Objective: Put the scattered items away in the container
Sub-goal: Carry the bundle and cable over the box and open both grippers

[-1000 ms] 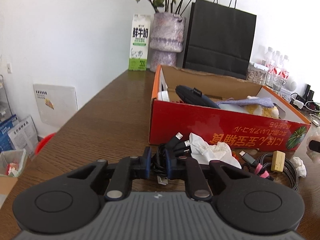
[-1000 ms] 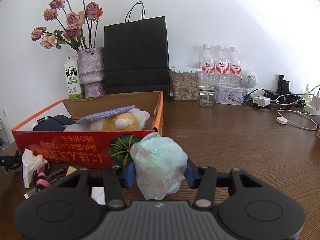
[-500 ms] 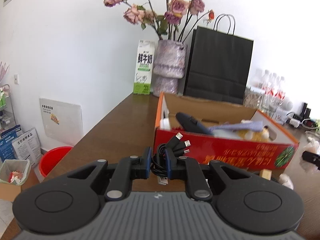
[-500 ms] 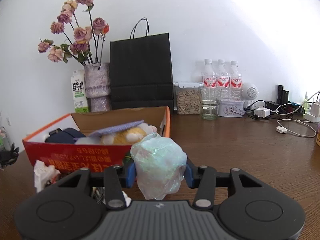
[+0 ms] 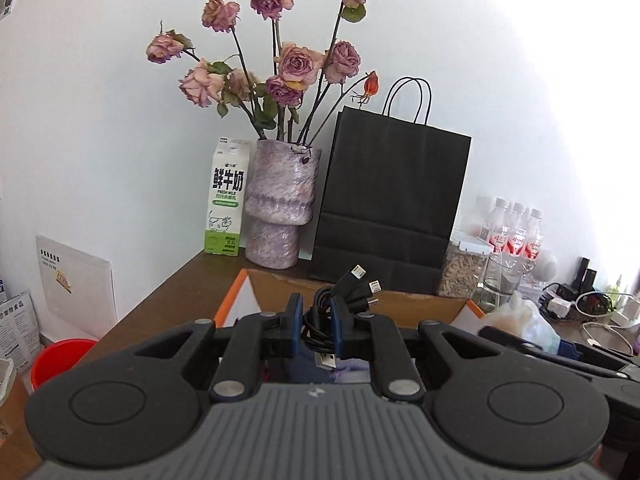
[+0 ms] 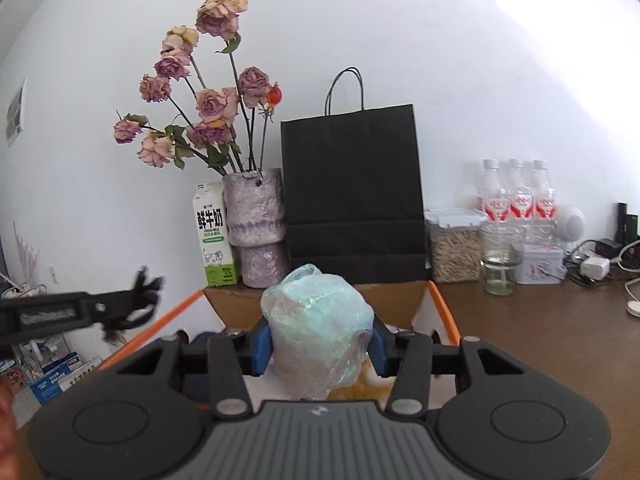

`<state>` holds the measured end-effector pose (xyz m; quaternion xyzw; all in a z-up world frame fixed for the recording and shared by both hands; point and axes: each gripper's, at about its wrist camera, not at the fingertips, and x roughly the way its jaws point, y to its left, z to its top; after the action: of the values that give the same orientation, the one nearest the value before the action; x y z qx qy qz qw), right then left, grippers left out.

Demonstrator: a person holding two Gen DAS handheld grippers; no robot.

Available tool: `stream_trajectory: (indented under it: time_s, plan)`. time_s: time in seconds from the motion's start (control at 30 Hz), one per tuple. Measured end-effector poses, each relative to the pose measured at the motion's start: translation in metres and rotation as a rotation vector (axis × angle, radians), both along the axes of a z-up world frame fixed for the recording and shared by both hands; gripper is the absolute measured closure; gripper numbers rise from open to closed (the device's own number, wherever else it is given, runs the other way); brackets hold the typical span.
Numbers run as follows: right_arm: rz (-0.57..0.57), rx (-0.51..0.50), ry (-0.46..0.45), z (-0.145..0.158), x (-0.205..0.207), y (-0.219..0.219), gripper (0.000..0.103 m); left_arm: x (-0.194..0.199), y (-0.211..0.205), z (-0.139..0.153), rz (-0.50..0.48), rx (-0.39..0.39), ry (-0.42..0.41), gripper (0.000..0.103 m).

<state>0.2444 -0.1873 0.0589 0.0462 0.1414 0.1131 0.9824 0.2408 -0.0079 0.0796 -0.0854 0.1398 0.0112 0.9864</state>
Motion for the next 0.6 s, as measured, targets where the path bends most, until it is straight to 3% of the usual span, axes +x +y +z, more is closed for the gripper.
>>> stream_trajectory:
  time_s: [0.13,0.23,0.6]
  plan:
    - [-0.007,0.001,-0.004,0.003,0.030,0.015,0.057,0.034,-0.002,-0.012,0.047,-0.030,0.021,0.088]
    - [-0.001,0.027,0.012,-0.010,0.045,0.020,0.057,0.046,-0.003,-0.030,0.044,0.009,0.048,0.088]
    - [0.009,-0.008,0.046,-0.027,0.050,0.022,0.057,0.044,-0.001,-0.038,0.048,0.027,0.052,0.088]
